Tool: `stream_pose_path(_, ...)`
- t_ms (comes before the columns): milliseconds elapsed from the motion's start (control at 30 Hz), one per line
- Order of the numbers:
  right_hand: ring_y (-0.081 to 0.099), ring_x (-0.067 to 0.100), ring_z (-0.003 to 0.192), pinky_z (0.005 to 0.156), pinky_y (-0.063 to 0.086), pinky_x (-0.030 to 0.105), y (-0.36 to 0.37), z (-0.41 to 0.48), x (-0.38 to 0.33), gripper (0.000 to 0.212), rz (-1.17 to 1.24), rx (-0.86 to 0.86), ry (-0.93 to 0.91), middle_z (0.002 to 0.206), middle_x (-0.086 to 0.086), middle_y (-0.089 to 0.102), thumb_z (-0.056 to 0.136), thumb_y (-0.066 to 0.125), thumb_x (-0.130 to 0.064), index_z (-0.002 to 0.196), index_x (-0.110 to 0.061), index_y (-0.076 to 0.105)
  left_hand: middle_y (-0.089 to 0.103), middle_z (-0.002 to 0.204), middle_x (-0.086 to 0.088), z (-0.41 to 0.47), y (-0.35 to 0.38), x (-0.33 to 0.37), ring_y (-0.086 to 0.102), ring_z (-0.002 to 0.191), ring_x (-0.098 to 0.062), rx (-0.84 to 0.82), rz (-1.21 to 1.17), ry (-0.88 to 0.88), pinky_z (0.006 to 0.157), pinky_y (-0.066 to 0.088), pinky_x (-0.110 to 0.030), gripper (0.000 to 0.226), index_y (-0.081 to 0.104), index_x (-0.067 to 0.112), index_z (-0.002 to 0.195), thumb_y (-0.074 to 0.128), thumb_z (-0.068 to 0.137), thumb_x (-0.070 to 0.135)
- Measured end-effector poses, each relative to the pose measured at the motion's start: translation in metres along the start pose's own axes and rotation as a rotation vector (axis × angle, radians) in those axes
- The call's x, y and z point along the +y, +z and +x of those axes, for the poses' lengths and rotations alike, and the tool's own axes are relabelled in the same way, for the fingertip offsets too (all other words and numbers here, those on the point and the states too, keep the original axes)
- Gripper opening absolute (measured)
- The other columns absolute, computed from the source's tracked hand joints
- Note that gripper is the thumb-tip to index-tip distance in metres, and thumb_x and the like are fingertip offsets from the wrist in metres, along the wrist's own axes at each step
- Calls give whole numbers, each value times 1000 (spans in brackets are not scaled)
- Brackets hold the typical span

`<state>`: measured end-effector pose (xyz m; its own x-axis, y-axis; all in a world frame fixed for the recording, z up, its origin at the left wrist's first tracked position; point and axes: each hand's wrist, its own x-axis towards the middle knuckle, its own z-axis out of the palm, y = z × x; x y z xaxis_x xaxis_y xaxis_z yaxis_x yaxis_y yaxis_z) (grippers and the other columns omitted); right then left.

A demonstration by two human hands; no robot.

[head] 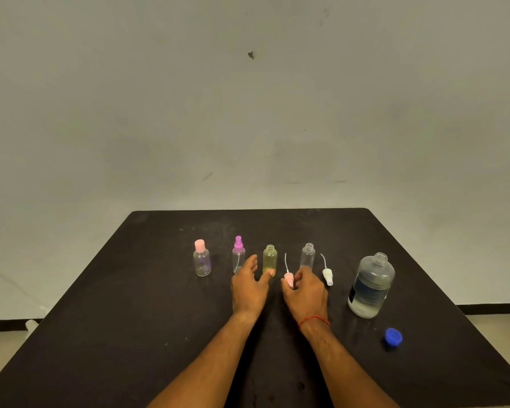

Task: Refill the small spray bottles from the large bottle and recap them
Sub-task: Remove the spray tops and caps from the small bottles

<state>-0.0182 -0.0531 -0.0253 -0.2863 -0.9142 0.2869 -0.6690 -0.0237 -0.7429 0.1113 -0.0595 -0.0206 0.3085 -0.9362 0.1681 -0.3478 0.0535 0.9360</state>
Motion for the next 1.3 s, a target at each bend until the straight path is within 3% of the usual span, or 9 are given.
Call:
stream_pose_path(167, 53, 8, 61, 57, 47, 26, -1, 0, -1, 26, 11, 60, -48, 66, -7, 53, 81, 68, -27, 69, -24, 45, 66, 132, 0, -4, -8, 2, 63, 119, -12, 47, -7, 21, 98, 49, -23, 55, 60, 15, 136, 79, 86, 26)
stream_pose_path(333, 52, 12, 63, 59, 49, 32, -6, 2, -14, 24, 81, 80, -156, 66, -6, 53, 78, 74, -24, 74, -20, 51, 72, 109, 5, -8, -22, -1, 67, 95, -4, 133, -8, 49, 80, 50, -12, 34, 69, 17, 117, 78, 87, 28)
stream_pose_path(533, 53, 9, 67, 60, 49, 26, -5, 3, -44, 22, 69, 101, -290, 74, -6, 54, 78, 75, -25, 81, -21, 54, 70, 90, 12, -7, -44, -11, 67, 85, 0, 191, -32, 28, 77, 57, -20, 23, 70, 20, 106, 78, 87, 29)
stream_pose_path(633, 52, 10, 70, 63, 49, 26, 1, 4, -61, 20, 63, 59, -368, 78, -6, 54, 79, 74, -25, 84, -19, 56, 68, 92, 13, -7, -55, -12, 65, 86, 1, 197, -37, 17, 73, 50, -12, 23, 69, 20, 107, 78, 87, 27)
stream_pose_path(833, 55, 9, 77, 69, 50, 23, 14, 13, -91, 25, -3, -55, -438, 88, -4, 57, 82, 73, -31, 98, -17, 61, 70, 108, 5, -1, -68, -17, 66, 98, -6, 184, -36, -9, 79, 49, -11, 32, 67, 17, 116, 79, 87, 23)
stream_pose_path(1000, 55, 9, 80, 69, 43, 17, 24, 25, -106, 27, -43, -148, -379, 90, -6, 55, 86, 70, -37, 102, -17, 61, 68, 120, 2, 10, -73, -20, 64, 111, -10, 166, -21, -7, 93, 51, -21, 37, 65, 17, 123, 77, 88, 23)
stream_pose_path(1100, 54, 9, 78, 65, 37, 14, 32, 30, -111, 25, -71, -147, -361, 89, -5, 56, 89, 67, -39, 98, -17, 61, 69, 122, 1, 17, -74, -22, 63, 110, -8, 167, -4, -5, 92, 50, -20, 38, 65, 18, 124, 77, 88, 24)
stream_pose_path(1300, 58, 12, 81, 76, 53, 27, 46, 39, -115, 23, -137, -202, -278, 94, 0, 62, 90, 65, -39, 100, -19, 61, 68, 123, 2, 27, -75, -26, 62, 110, -7, 148, 4, -18, 92, 48, -18, 38, 65, 18, 124, 77, 88, 23)
